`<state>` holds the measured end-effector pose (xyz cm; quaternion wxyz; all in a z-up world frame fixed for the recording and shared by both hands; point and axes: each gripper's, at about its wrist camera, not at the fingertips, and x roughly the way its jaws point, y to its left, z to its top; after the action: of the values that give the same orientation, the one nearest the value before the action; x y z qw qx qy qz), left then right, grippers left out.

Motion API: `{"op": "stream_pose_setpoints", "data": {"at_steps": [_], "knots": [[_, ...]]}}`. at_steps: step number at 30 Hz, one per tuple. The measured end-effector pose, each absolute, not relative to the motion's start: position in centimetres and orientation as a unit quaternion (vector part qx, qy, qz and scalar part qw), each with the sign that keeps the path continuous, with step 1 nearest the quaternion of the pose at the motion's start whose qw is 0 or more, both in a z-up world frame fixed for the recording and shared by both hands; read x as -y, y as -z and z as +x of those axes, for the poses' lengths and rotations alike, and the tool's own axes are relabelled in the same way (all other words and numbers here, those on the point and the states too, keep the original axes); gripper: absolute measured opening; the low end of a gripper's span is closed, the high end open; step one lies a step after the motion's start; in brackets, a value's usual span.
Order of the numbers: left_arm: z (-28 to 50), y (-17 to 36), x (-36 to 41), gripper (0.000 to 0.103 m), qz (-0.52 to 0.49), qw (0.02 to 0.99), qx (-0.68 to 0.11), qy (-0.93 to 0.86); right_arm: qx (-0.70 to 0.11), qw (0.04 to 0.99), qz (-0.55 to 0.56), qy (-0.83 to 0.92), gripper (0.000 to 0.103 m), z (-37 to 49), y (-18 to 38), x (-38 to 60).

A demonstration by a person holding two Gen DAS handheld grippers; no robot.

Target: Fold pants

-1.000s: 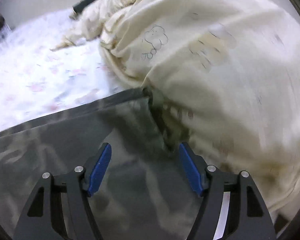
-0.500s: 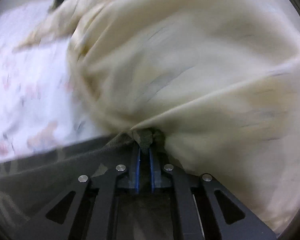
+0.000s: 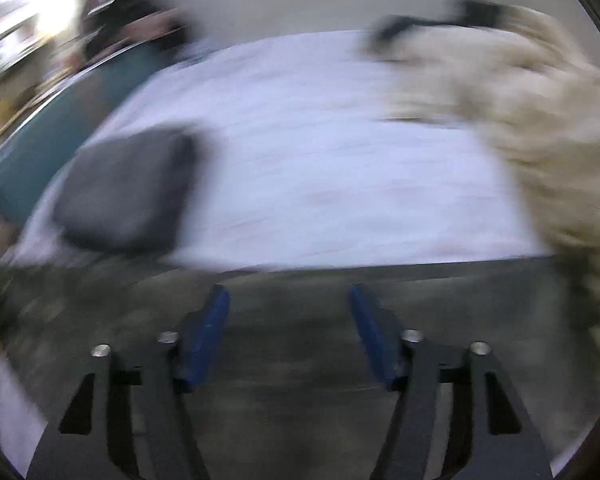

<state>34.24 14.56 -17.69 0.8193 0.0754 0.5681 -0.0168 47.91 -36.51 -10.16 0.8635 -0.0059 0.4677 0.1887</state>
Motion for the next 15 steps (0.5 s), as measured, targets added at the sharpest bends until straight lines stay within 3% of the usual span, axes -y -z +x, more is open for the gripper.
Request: {"op": "stream_pose_setpoints", "data": {"at_steps": [3, 6, 8, 9, 15], "knots": [[34.2, 17.8, -14.5, 0.026, 0.074, 0.819, -0.568, 0.020, -0.523, 0.814, -0.031, -0.250, 0.044, 44.6, 14.0, 27.8], [34.2, 17.8, -14.4, 0.026, 0.074, 0.819, -0.568, 0.018, -0.529, 0.817, -0.114, -0.200, 0.041, 45.7, 17.7, 23.6], [34.2, 17.8, -14.2, 0.026, 0.081, 0.818, -0.569, 0.015, -0.512, 0.841, -0.088, -0.152, 0.040, 48.0, 17.8, 24.0], [34.1, 17.8, -14.2, 0.026, 0.084, 0.818, -0.569, 0.016, -0.512, 0.848, -0.060, -0.125, 0.035, 49.5, 17.7, 24.5], [33.7, 17.2, -14.8, 0.026, 0.070, 0.824, -0.560, 0.036, -0.480, 0.867, -0.080, -0.103, 0.040, 47.4, 14.6, 23.9]]}}
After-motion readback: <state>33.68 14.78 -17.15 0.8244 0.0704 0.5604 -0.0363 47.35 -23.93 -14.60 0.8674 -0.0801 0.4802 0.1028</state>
